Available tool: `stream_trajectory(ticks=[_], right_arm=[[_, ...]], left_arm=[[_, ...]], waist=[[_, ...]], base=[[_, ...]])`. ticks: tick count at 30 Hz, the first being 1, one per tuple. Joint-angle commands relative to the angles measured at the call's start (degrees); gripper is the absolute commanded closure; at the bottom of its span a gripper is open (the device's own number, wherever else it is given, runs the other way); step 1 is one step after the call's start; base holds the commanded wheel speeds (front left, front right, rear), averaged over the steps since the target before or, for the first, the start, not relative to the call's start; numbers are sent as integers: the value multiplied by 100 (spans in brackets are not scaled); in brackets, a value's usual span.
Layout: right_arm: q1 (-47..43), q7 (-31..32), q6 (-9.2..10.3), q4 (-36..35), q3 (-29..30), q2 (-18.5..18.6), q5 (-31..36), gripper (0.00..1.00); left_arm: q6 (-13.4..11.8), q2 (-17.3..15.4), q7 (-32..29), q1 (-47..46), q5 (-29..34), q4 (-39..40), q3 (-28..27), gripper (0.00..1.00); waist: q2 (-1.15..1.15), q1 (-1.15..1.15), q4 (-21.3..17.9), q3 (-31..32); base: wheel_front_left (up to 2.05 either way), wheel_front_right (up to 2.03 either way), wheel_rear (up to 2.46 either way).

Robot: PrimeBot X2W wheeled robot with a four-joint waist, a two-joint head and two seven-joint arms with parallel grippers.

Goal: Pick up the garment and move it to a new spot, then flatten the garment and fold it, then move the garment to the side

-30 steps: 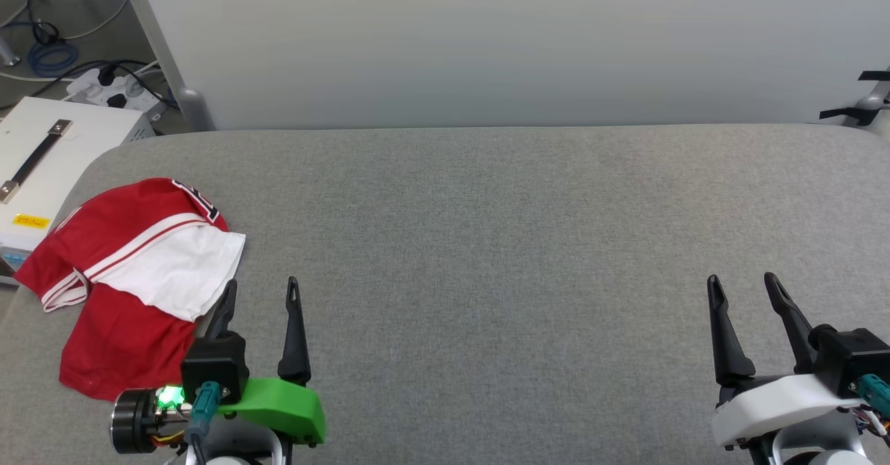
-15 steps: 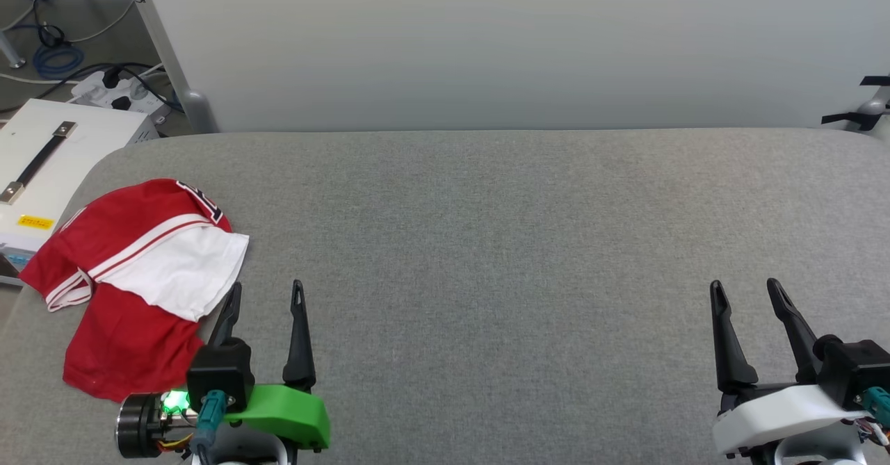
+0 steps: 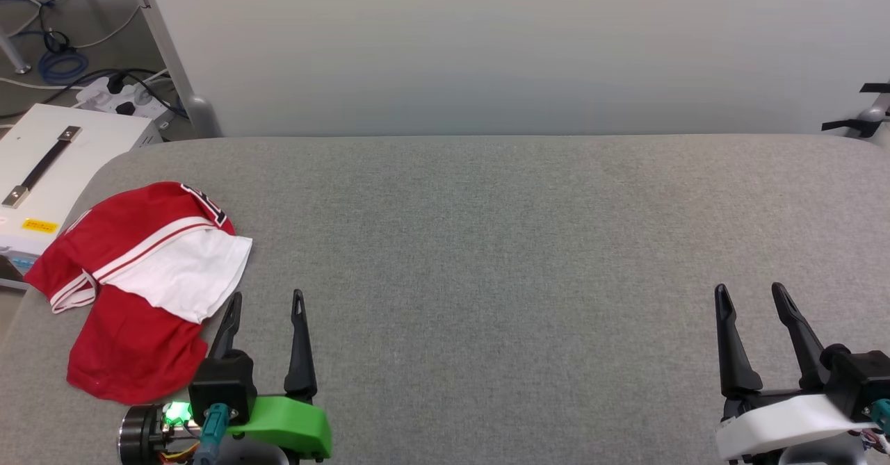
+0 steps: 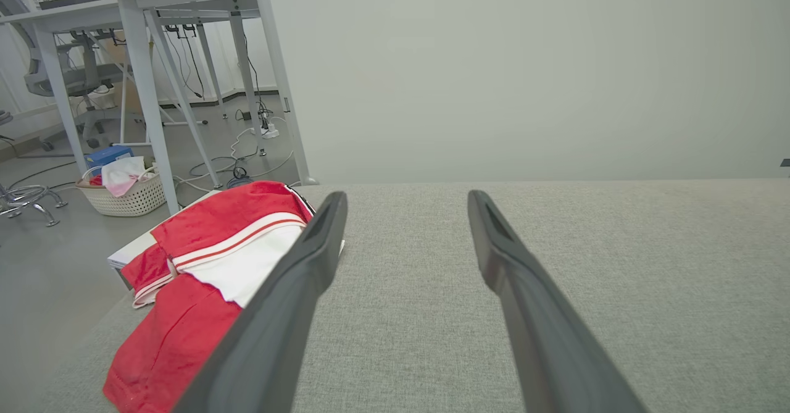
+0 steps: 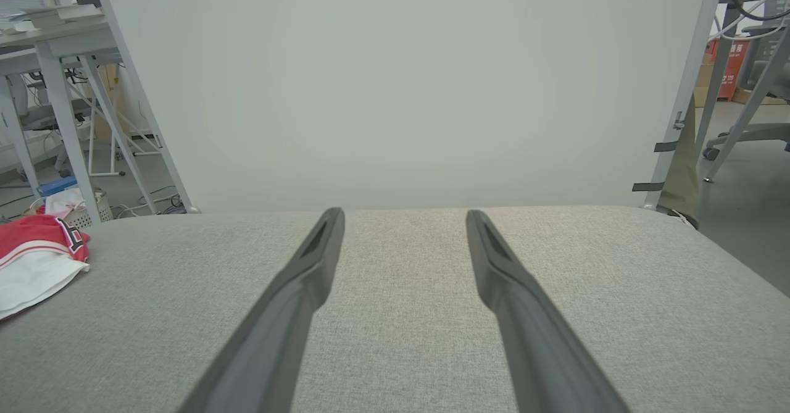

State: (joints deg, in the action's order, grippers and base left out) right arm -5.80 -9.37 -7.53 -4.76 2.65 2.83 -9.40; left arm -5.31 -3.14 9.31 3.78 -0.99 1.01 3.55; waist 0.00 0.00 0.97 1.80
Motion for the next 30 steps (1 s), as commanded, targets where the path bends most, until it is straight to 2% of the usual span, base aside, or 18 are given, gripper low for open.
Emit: stream_trajectory(ticks=[1,30], right_arm=[[-84,-63,3,-54,10,4,-65,0],[-319,-403,4,-196,14,4,-300,0]], left_arm=[[-52,17,61,79,-6,-4,16,0],[8,23,406,232,-48,-34,113,0]], waist=[[0,0,3,7],[0,0,118,70]], base=[[0,0,0],[0,0,0]])
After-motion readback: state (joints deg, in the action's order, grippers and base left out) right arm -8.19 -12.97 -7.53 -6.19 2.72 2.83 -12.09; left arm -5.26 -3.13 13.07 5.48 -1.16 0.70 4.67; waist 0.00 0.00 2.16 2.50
